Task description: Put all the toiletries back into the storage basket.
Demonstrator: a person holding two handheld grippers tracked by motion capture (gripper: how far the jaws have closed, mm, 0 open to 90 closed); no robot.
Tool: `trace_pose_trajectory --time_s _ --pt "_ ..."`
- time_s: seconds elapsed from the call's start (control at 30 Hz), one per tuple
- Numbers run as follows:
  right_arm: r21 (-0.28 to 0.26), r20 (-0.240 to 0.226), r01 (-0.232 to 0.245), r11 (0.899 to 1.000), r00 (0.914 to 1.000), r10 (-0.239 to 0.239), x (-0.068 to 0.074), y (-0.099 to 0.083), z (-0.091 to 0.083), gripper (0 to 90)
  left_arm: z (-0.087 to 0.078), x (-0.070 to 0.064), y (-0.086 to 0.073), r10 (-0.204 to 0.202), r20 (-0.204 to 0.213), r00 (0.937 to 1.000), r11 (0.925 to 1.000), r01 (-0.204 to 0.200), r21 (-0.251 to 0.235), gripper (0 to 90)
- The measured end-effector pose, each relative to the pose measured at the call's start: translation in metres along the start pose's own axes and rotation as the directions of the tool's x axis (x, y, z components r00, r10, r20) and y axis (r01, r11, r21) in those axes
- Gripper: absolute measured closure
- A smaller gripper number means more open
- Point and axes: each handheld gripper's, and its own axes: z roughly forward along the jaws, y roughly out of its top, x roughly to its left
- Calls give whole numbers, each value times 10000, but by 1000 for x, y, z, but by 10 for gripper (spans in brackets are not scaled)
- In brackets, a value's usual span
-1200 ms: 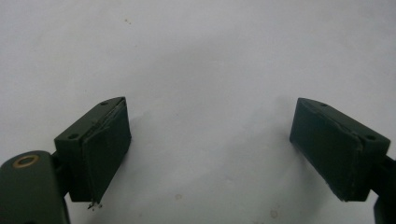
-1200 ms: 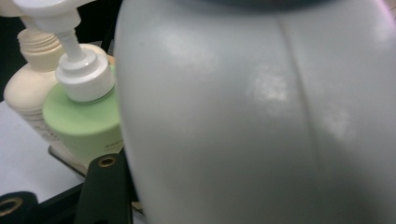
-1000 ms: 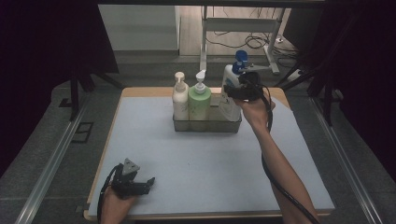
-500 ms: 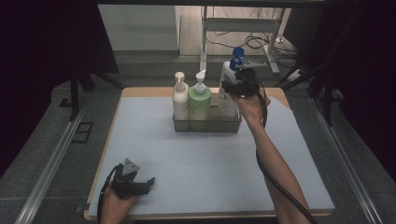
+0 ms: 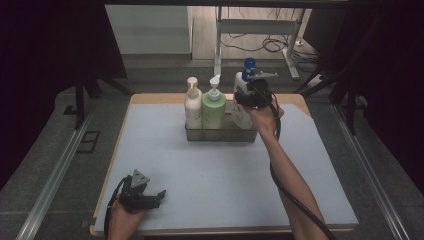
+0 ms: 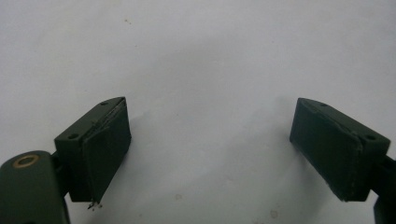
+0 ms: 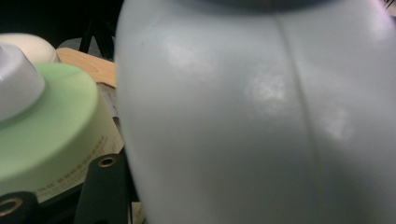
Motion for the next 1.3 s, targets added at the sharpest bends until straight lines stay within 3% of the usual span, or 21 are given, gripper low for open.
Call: trace_pose_trajectory --time_s 0.73,1.3 --pt "426 -192 -304 9986 9993 312 3 -31 16 399 0 0 0 2 -2 10000 10000 -2 -3 123" --pt "300 -192 -138 9995 9997 144 6 -40 9 393 0 0 0 -5 0 10000 10000 5 -10 123"
